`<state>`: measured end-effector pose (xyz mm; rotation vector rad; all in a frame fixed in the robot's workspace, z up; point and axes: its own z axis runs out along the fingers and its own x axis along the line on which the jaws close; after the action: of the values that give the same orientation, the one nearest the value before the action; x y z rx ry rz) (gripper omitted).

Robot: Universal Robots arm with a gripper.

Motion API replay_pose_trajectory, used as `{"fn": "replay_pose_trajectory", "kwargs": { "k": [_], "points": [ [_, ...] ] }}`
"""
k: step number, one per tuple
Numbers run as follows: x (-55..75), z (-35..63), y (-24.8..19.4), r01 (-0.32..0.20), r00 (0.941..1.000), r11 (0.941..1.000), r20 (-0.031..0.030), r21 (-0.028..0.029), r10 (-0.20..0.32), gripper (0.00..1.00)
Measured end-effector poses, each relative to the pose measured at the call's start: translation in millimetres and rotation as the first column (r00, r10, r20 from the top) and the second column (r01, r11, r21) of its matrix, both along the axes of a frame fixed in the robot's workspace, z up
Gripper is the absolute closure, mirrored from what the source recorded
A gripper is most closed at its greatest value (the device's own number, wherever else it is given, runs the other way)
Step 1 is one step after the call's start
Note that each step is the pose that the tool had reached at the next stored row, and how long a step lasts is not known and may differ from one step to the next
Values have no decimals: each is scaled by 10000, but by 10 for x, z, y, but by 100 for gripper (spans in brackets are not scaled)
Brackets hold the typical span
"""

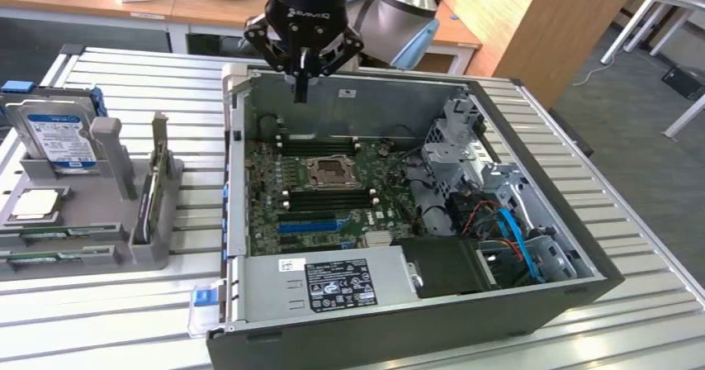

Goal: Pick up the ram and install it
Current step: 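Reach for the ram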

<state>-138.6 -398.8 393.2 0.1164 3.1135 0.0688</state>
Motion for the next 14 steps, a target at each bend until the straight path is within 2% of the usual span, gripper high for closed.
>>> {"fn": "replay_pose_trajectory", "kwargs": {
  "k": [14],
  "points": [
    [-393,-3,0,2,10000,10000,0,0,-2,89]
  ]
}}
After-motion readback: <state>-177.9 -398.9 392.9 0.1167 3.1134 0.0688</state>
